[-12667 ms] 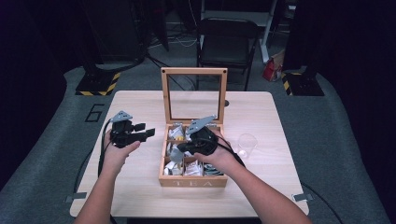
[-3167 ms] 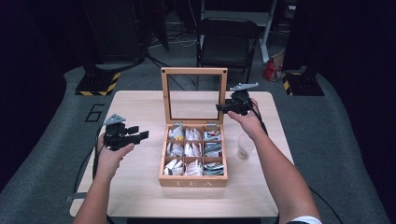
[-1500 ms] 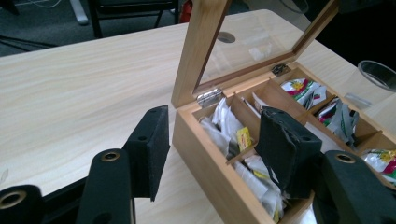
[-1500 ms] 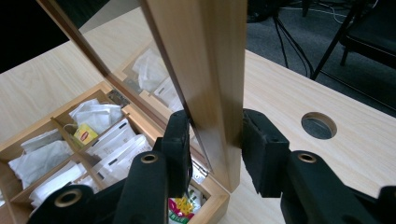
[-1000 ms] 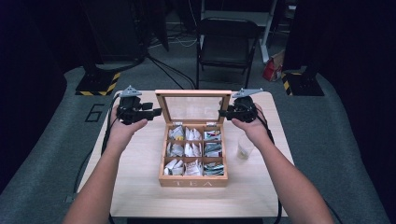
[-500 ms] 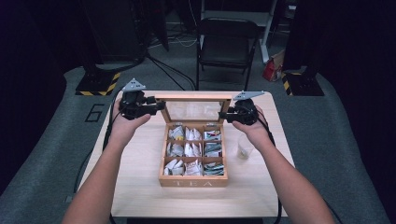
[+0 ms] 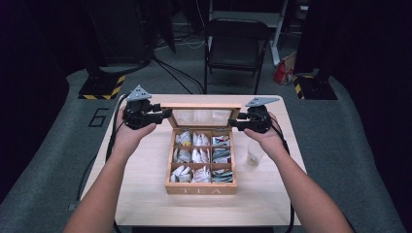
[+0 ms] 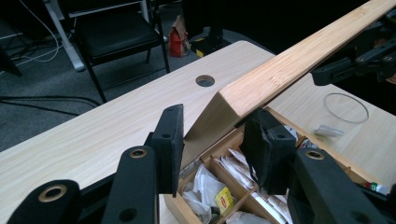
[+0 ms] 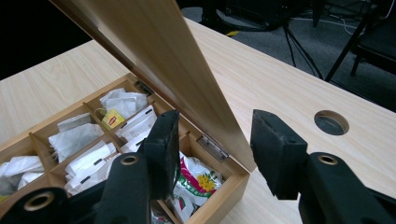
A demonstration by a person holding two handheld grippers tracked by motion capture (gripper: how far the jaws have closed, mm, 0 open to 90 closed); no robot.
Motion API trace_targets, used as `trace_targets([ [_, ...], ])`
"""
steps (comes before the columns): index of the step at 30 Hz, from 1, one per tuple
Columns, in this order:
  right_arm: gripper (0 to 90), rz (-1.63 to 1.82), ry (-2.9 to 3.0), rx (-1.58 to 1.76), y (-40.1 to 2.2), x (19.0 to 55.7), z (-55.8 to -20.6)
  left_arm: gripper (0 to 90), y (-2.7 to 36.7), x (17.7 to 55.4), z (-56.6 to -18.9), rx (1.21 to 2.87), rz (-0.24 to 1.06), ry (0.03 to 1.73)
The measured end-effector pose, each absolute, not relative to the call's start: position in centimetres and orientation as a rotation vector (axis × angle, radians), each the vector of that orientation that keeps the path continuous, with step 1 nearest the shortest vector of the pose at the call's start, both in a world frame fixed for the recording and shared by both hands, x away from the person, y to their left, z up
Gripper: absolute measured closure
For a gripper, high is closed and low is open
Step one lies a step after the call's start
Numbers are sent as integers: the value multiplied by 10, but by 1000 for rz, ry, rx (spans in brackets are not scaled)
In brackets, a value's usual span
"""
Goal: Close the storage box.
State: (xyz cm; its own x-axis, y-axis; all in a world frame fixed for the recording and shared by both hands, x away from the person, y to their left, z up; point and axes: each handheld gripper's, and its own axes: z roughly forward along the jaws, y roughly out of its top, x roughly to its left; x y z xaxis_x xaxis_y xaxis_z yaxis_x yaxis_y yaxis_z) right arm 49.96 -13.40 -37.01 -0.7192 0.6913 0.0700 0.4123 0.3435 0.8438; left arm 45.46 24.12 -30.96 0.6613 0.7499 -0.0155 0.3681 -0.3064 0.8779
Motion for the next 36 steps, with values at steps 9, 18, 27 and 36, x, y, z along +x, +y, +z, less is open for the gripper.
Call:
trace_targets([
  [9, 518, 1331, 2303, 967, -141, 476, -366, 584, 245, 439, -320, 1912, 488, 852],
  [18, 516, 1376, 2297, 946, -153, 445, -361, 571, 246, 420, -333, 1927, 489, 825],
  [27, 528, 1396, 2303, 885, -152, 411, -357, 556, 248, 401, -349, 1942, 469, 814],
  [36, 540, 1417, 2321, 871, -149, 391, -355, 546, 249, 386, -364, 1948, 466, 815],
])
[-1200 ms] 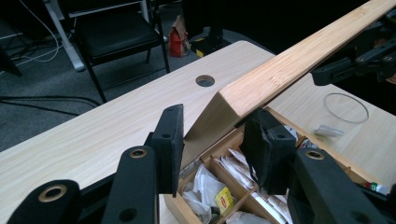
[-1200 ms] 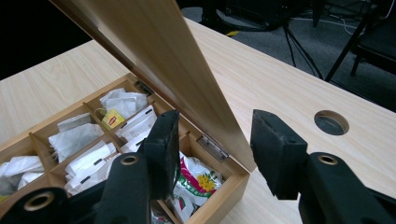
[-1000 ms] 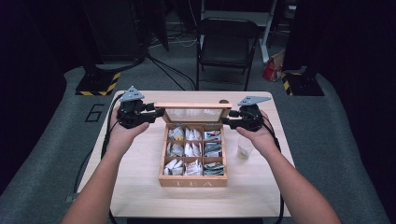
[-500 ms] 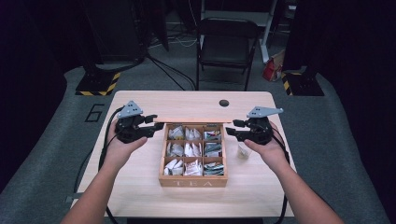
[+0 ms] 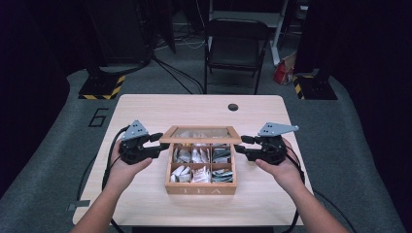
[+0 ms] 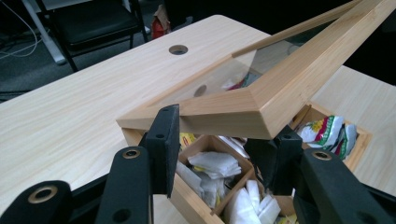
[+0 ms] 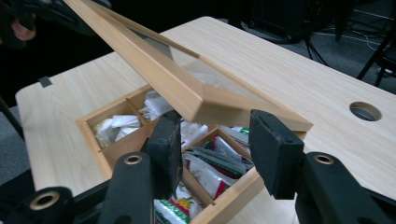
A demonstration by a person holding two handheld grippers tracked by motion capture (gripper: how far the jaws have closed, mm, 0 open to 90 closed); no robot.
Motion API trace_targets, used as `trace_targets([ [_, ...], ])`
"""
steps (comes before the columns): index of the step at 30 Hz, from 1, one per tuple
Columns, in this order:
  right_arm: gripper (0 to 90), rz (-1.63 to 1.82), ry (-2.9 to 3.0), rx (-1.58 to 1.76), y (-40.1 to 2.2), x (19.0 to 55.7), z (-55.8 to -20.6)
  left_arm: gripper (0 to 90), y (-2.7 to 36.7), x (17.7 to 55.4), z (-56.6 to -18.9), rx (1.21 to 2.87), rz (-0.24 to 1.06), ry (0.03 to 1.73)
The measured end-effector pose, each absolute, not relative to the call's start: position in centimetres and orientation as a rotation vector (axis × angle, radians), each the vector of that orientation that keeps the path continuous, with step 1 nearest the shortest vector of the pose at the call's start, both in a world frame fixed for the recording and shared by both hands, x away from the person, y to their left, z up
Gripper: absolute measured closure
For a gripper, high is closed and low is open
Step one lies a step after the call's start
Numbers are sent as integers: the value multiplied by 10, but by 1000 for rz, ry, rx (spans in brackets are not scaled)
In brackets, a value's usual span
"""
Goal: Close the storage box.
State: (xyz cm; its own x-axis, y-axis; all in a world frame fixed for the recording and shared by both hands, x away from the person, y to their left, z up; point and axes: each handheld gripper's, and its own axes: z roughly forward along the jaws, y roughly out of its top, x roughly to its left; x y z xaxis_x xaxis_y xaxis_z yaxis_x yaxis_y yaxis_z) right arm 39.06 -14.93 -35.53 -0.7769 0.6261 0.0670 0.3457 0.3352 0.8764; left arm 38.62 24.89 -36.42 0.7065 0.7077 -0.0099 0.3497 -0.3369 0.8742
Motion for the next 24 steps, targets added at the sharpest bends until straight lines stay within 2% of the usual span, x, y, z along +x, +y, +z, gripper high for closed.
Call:
trace_targets([
  [16, 534, 1410, 2338, 894, -147, 376, -373, 538, 250, 369, -385, 1965, 475, 802],
  [24, 534, 1421, 2332, 893, -148, 371, -383, 497, 249, 356, -395, 1994, 476, 773],
])
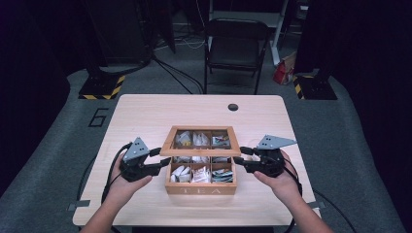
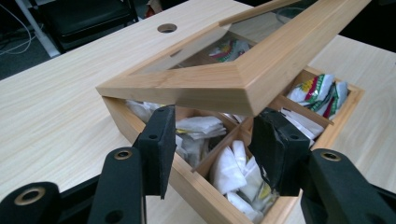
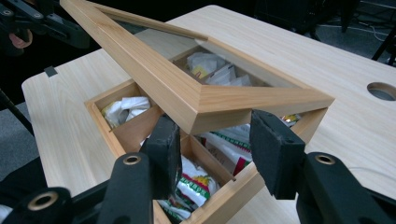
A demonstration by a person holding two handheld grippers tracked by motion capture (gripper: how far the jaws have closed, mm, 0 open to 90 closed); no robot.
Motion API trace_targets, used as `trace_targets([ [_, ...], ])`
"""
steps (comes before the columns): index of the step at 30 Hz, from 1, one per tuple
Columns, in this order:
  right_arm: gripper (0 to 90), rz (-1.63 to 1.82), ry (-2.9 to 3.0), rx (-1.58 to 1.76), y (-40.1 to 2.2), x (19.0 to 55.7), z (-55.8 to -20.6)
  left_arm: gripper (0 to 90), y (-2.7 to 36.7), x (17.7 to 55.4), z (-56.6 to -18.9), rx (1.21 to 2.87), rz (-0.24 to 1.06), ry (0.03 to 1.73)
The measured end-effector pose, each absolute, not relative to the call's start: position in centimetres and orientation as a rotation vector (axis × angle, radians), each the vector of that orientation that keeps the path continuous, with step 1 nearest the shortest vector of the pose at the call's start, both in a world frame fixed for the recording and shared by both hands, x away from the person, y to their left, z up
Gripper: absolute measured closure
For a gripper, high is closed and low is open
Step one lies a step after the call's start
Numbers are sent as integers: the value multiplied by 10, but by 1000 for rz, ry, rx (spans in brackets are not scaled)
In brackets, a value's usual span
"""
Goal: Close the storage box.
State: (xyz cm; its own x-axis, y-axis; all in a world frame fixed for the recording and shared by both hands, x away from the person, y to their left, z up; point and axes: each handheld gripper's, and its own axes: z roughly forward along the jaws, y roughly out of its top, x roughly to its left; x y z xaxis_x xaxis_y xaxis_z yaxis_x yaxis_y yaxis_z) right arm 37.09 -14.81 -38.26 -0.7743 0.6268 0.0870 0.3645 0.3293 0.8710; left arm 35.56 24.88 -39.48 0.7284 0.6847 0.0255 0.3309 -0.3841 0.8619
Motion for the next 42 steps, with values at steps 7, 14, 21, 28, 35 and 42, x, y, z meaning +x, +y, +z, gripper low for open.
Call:
trace_targets([
  [7, 535, 1415, 2337, 907, -148, 362, -397, 498, 251, 346, -400, 1971, 461, 772],
  [14, 535, 1407, 2340, 901, -148, 355, -413, 503, 251, 340, -412, 1990, 445, 777],
  [21, 535, 1380, 2345, 882, -147, 349, -426, 514, 252, 335, -424, 1999, 425, 781],
  [28, 536, 1388, 2346, 892, -147, 347, -434, 520, 252, 332, -431, 2005, 401, 796],
  [35, 536, 1361, 2383, 899, -145, 342, -443, 519, 251, 329, -439, 2032, 388, 800],
  [42, 536, 1357, 2396, 910, -145, 339, -450, 519, 250, 325, -446, 2041, 387, 810],
])
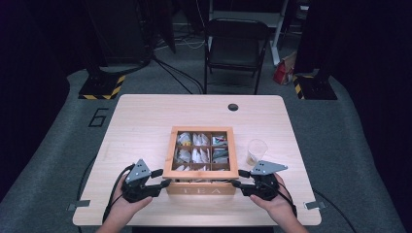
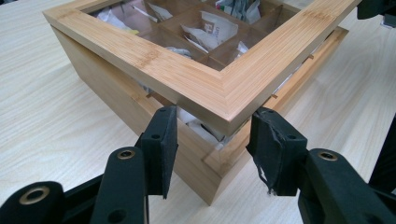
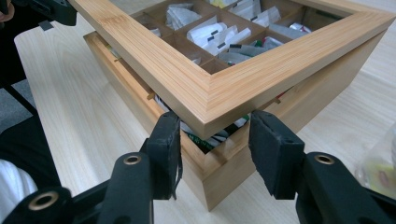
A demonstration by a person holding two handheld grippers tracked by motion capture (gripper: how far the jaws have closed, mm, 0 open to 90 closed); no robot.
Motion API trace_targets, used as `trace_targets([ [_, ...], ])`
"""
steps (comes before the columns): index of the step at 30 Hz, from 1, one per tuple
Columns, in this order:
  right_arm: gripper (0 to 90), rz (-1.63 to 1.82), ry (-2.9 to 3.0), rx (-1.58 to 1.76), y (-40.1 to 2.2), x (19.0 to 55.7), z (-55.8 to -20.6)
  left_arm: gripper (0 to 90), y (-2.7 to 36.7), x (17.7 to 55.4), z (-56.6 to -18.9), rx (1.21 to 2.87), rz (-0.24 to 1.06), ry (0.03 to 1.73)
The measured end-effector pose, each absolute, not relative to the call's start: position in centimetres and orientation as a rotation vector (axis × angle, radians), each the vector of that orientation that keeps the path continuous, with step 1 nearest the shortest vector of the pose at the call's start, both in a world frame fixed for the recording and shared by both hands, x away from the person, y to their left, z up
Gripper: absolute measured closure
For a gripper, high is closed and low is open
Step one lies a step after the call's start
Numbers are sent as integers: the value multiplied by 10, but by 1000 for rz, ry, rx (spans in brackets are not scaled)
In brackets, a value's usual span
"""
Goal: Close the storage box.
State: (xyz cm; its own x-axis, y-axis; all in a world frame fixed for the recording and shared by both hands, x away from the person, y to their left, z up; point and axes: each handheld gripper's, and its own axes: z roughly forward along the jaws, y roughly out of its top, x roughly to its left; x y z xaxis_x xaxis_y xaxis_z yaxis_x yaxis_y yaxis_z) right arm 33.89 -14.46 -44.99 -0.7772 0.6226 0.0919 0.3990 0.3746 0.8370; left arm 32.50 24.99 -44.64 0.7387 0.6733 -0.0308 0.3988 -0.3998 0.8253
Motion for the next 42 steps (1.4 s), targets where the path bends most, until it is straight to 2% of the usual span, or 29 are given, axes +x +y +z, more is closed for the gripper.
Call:
trace_targets([
  [8, 532, 1292, 2448, 910, -143, 336, -455, 540, 253, 322, -447, 2030, 342, 810],
  [15, 548, 1337, 2402, 940, -152, 332, -450, 532, 254, 323, -448, 2043, 344, 820],
  [27, 513, 1371, 2334, 996, -168, 337, -448, 495, 271, 334, -445, 1993, 359, 891],
  [42, 500, 1319, 2285, 1038, -182, 343, -459, 489, 288, 344, -451, 1950, 379, 969],
])
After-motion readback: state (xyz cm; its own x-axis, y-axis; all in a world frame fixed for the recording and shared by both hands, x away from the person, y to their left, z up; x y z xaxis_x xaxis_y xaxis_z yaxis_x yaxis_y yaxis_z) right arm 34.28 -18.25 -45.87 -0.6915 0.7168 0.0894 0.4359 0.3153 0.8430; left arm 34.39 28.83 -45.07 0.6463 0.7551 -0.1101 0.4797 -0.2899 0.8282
